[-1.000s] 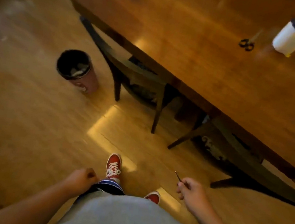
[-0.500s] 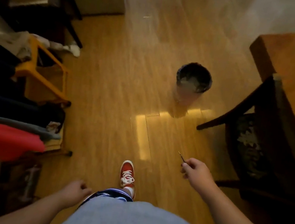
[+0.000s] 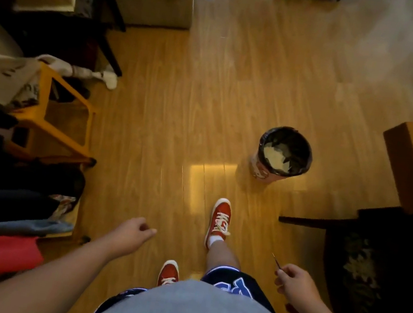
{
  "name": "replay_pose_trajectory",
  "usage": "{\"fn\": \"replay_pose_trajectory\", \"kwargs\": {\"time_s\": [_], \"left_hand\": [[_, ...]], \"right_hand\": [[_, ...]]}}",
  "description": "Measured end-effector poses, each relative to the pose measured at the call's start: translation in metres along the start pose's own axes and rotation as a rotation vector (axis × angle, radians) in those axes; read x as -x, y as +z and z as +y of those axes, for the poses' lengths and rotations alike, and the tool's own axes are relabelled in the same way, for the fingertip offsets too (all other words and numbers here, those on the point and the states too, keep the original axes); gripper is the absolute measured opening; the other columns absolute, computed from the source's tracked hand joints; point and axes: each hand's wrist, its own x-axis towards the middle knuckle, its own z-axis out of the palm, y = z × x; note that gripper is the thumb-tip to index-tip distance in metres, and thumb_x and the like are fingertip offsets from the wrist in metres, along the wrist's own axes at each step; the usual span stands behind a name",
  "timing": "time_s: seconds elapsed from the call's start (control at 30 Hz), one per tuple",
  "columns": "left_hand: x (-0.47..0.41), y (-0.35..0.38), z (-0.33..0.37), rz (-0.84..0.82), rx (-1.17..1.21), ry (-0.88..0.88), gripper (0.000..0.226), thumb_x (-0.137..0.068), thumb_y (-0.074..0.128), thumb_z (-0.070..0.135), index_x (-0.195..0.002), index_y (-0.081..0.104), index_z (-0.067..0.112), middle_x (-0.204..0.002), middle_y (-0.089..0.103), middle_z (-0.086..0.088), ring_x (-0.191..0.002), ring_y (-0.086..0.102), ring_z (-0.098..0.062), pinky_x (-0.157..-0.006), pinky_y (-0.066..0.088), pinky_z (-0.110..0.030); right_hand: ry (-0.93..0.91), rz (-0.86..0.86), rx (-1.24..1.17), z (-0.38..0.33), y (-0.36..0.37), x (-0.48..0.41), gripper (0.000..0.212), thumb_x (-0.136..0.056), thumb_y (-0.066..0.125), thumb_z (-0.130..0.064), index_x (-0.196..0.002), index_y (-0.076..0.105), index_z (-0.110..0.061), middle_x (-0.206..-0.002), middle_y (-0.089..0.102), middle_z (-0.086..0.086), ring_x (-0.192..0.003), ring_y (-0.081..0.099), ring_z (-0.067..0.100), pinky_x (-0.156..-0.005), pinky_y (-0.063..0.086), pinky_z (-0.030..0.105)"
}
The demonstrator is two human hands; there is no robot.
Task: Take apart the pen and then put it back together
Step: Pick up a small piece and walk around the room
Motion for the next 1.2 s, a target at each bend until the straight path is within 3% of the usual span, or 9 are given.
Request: {"fn": "replay_pose_trajectory", "kwargs": {"time_s": [0.2, 0.4, 0.5, 0.63, 0.7, 0.8, 0.93, 1.07, 1.2], "left_hand": [[-0.064, -0.048, 0.093, 0.065, 0.069, 0.021, 0.021, -0.090, 0.058, 0.043, -0.095, 0.063, 0.023, -0.090, 0.068, 0.004, -0.085, 0.066, -0.014, -0.073, 0.055, -0.034], [-0.089, -0.093, 0.127, 0.106, 0.175, -0.105, 0.019, -0.092, 0.059, 0.033, -0.095, 0.064, 0.015, -0.091, 0.069, -0.004, -0.088, 0.066, -0.022, -0.080, 0.054, -0.038], [-0.100, -0.118, 0.126, 0.131, 0.192, -0.178, 0.018, -0.092, 0.061, 0.028, -0.091, 0.065, 0.011, -0.086, 0.068, -0.007, -0.081, 0.063, -0.023, -0.075, 0.051, -0.036], [-0.131, -0.162, 0.120, 0.118, 0.147, -0.273, 0.017, -0.091, 0.059, 0.035, -0.095, 0.065, 0.019, -0.091, 0.069, -0.001, -0.082, 0.064, -0.016, -0.074, 0.054, -0.033], [-0.157, -0.192, 0.122, 0.111, 0.104, -0.286, 0.017, -0.091, 0.059, 0.038, -0.095, 0.064, 0.022, -0.093, 0.068, 0.001, -0.081, 0.062, -0.012, -0.068, 0.051, -0.028], [-0.202, -0.246, 0.134, 0.101, 0.057, -0.283, 0.022, -0.091, 0.059, 0.038, -0.100, 0.065, 0.019, -0.097, 0.067, 0.000, -0.083, 0.061, -0.012, -0.064, 0.046, -0.026], [-0.254, -0.316, 0.174, 0.085, -0.015, -0.248, 0.026, -0.091, 0.058, 0.041, -0.103, 0.064, 0.019, -0.091, 0.067, 0.002, -0.080, 0.062, -0.011, -0.064, 0.050, -0.025], [-0.306, -0.378, 0.248, 0.033, -0.148, -0.146, 0.024, -0.090, 0.058, 0.042, -0.097, 0.063, 0.020, -0.088, 0.066, 0.002, -0.078, 0.062, -0.012, -0.065, 0.051, -0.029], [-0.356, -0.412, 0.353, 0.005, -0.240, 0.017, 0.020, -0.089, 0.059, 0.043, -0.086, 0.060, 0.023, -0.078, 0.063, 0.004, -0.069, 0.059, -0.009, -0.052, 0.040, -0.025]], "right_hand": [[0.054, -0.032, 0.054, -0.062, -0.057, -0.082, 0.015, -0.095, 0.057, -0.017, -0.083, 0.067, -0.016, -0.080, 0.068, 0.008, -0.075, 0.065, 0.022, -0.061, 0.054, 0.029], [-0.075, -0.091, 0.144, -0.198, -0.108, -0.149, 0.013, -0.093, 0.057, -0.020, -0.084, 0.066, -0.017, -0.081, 0.070, 0.007, -0.075, 0.067, 0.021, -0.069, 0.060, 0.037], [-0.169, -0.111, 0.172, -0.279, -0.122, -0.170, 0.012, -0.094, 0.056, -0.023, -0.087, 0.066, -0.019, -0.083, 0.069, 0.005, -0.076, 0.067, 0.019, -0.069, 0.060, 0.036], [-0.252, -0.108, 0.185, -0.378, -0.126, -0.197, 0.013, -0.096, 0.053, -0.022, -0.097, 0.065, -0.016, -0.096, 0.070, 0.008, -0.079, 0.065, 0.018, -0.059, 0.052, 0.026], [-0.272, -0.097, 0.161, -0.424, -0.124, -0.210, 0.018, -0.096, 0.052, -0.021, -0.107, 0.065, -0.014, -0.102, 0.069, 0.008, -0.085, 0.066, 0.019, -0.062, 0.050, 0.025], [-0.231, -0.105, 0.126, -0.476, -0.127, -0.229, 0.016, -0.096, 0.053, -0.018, -0.102, 0.066, -0.011, -0.095, 0.070, 0.009, -0.087, 0.066, 0.022, -0.065, 0.050, 0.028], [-0.139, -0.109, 0.077, -0.516, -0.143, -0.250, 0.014, -0.096, 0.054, -0.018, -0.094, 0.067, -0.013, -0.086, 0.072, 0.009, -0.079, 0.068, 0.023, -0.056, 0.047, 0.026], [-0.035, -0.016, -0.026, -0.513, -0.167, -0.274, 0.017, -0.093, 0.057, -0.015, -0.083, 0.071, -0.018, -0.068, 0.072, -0.001, -0.062, 0.067, 0.013, -0.049, 0.047, 0.021], [0.153, 0.053, -0.162, -0.488, -0.182, -0.293, 0.023, -0.094, 0.056, -0.023, -0.113, 0.067, -0.016, -0.105, 0.069, 0.009, -0.096, 0.065, 0.027, -0.070, 0.054, 0.033]]}}
